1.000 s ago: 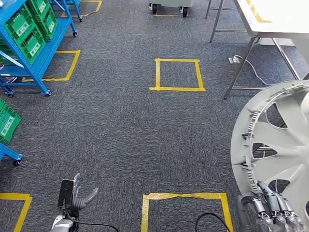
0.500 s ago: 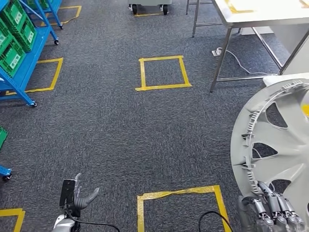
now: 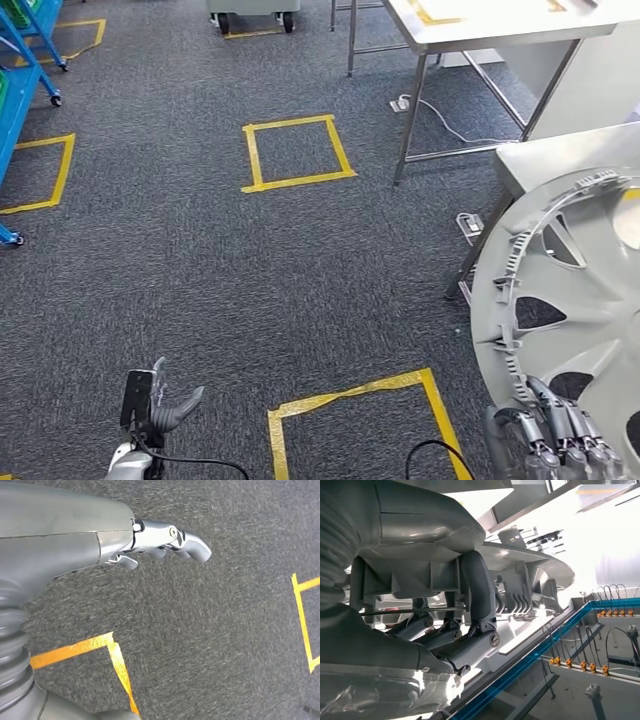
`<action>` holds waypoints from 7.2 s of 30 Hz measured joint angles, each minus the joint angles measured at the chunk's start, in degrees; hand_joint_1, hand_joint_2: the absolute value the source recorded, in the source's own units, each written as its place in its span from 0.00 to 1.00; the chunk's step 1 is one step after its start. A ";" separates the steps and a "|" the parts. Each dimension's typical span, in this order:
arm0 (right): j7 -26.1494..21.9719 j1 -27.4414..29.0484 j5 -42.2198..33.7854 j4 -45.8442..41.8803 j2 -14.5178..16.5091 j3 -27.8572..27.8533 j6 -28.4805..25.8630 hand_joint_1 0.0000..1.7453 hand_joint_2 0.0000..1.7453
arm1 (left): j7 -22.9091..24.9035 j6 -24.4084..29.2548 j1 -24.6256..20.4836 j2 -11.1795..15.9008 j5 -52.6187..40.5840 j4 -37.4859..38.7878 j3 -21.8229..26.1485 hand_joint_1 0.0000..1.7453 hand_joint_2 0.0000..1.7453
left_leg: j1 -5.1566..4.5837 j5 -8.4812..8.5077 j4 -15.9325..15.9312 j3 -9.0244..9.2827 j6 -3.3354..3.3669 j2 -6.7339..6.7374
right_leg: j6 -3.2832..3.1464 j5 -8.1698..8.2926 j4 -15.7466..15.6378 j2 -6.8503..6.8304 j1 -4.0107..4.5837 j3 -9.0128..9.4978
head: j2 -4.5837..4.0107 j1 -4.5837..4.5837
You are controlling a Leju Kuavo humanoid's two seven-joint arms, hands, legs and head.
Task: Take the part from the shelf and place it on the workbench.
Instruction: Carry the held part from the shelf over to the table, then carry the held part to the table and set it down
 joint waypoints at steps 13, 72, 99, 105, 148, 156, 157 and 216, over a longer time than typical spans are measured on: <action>0.59 0.87 0.00 -0.14 -0.03 0.05 -0.01 1.00 1.00 | 1.87 -0.32 0.48 0.21 -1.09 0.09 0.06 0.00 1.00 | -0.54 -1.11 -0.01 1.37 -1.29 6.02 | -0.54 0.08 -1.24 -5.59 0.17 1.85 | 0.00 0.05; 10.49 1.87 -0.01 -1.57 -7.74 3.91 -0.19 1.00 1.00 | 1.52 3.55 -0.24 -2.20 -7.14 0.24 -2.11 0.00 1.00 | -0.91 -5.44 -0.03 5.78 0.24 1.60 | -0.22 1.63 -0.14 -4.31 0.48 -0.80 | -0.01 -0.23; 15.40 -5.62 -0.14 3.85 -10.57 11.48 0.18 1.00 1.00 | 0.45 2.42 -0.60 -1.08 -7.12 0.33 -2.80 0.00 1.00 | -0.94 1.66 1.15 -2.42 0.81 2.59 | -0.96 -13.92 7.76 -4.05 1.04 1.42 | -0.02 0.07; 15.82 -6.12 -0.22 3.68 -11.07 11.68 -0.09 1.00 1.00 | 0.50 2.70 -0.52 -1.01 -6.96 0.44 -2.67 0.00 1.00 | -1.56 -0.58 1.27 0.15 0.11 4.77 | -2.37 -0.94 -1.23 -6.02 1.96 2.25 | -0.02 -0.04; 13.55 -5.54 -3.01 5.15 -12.26 11.00 5.18 1.00 1.00 | 0.73 2.65 -1.00 -0.74 -8.68 0.45 -2.52 0.00 1.00 | -0.83 7.25 2.53 -8.45 -1.21 1.48 | -1.10 -8.80 -3.29 -1.59 -0.32 12.18 | -0.02 -1.33; 15.02 -8.47 -5.62 7.15 -14.17 13.56 10.05 1.00 1.00 | 1.01 2.53 -1.40 -0.91 -9.49 0.46 -2.52 0.00 1.00 | -0.72 2.22 -1.00 -1.79 0.84 1.47 | 0.09 -7.12 11.33 -3.16 0.06 3.26 | 0.00 -0.93; 15.10 -8.74 -6.08 7.56 -14.39 13.91 10.53 1.00 1.00 | 1.02 2.56 -1.40 -1.01 -9.52 0.46 -2.52 0.00 1.00 | -0.71 1.34 -1.00 -0.67 0.90 1.45 | 0.23 -9.64 13.24 -3.20 0.10 0.34 | -0.01 -0.89; 17.40 -10.30 -9.21 11.90 -16.32 17.40 12.77 1.00 1.00 | -1.18 -6.57 -1.39 -0.92 -6.38 0.41 -2.45 0.00 1.00 | -0.29 0.69 -2.37 2.68 0.73 2.16 | 1.40 -3.93 7.68 -4.04 -0.50 -3.18 | -0.02 -0.11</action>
